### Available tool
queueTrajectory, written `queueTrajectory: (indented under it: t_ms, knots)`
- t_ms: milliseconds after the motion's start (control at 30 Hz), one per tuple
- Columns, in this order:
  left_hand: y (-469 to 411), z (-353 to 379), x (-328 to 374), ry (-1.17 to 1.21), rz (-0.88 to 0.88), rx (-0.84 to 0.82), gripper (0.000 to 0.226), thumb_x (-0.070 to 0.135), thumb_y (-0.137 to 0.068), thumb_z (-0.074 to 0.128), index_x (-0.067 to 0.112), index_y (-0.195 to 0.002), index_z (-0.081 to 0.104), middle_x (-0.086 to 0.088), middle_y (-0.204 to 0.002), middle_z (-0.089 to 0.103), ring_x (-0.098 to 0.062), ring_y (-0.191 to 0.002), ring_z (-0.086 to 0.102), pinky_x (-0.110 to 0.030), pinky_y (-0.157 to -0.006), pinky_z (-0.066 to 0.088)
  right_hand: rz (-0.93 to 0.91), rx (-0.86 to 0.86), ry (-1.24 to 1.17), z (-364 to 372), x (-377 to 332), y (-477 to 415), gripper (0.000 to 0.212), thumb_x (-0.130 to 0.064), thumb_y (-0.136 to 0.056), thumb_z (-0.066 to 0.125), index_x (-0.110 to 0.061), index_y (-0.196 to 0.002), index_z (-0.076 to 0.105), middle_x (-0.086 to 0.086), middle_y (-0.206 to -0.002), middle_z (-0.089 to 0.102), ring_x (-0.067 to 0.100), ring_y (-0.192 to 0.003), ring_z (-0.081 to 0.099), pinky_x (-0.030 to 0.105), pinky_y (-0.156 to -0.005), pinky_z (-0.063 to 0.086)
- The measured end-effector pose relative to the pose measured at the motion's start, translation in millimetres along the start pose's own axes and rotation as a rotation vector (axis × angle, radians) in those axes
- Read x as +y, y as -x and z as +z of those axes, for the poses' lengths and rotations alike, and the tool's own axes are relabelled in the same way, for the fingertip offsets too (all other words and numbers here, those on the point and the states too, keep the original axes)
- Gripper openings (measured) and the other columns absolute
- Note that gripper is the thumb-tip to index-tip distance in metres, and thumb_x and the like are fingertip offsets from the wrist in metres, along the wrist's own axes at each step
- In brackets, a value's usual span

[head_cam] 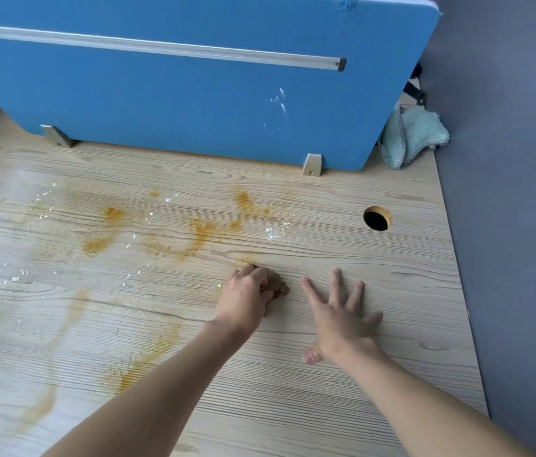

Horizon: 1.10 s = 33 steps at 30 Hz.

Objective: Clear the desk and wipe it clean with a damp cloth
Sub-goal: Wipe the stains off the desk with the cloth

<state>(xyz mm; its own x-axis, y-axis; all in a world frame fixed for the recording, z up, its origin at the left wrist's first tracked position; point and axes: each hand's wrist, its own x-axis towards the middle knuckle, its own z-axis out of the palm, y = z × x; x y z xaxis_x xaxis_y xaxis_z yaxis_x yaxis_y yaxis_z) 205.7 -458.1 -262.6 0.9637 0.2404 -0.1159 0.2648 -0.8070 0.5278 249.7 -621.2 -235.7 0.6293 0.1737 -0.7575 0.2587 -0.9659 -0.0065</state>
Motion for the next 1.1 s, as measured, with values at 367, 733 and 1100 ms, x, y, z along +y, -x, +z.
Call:
queueTrajectory:
  t_ms: [367,733,1100]
  knots:
    - [-17,1,2,-0.001,-0.038,0.024,0.015,0.012,-0.091,0.066,0.009,-0.106,0.064,-0.007,-0.107,0.061,-0.028,-0.101,0.052,-0.034,-0.078,0.045,0.004,0.149,0.005,-29,23,-21,0.134,-0.065,-0.064,0.082,-0.046,-0.153,-0.017,0.005,-0.163,-0.027,0.043,-0.150,-0.016,0.072,-0.113,0.016]
    - [-32,1,1,-0.010,-0.063,0.022,0.013,0.013,-0.089,0.069,0.010,-0.101,0.064,-0.004,-0.102,0.061,-0.026,-0.095,0.053,-0.036,-0.079,0.046,0.039,0.088,-0.054,-30,22,-26,0.139,-0.059,-0.066,0.083,-0.045,-0.151,-0.026,0.007,-0.157,-0.040,0.045,-0.146,-0.028,0.078,-0.110,0.015]
    - [-41,2,10,0.007,-0.052,0.010,0.011,0.013,-0.087,0.071,0.010,-0.091,0.061,-0.005,-0.097,0.060,-0.027,-0.092,0.054,-0.037,-0.077,0.046,0.006,0.075,0.082,-37,22,-33,0.148,-0.068,-0.059,0.083,-0.037,-0.151,-0.028,0.015,-0.157,-0.038,0.048,-0.146,-0.027,0.078,-0.110,0.009]
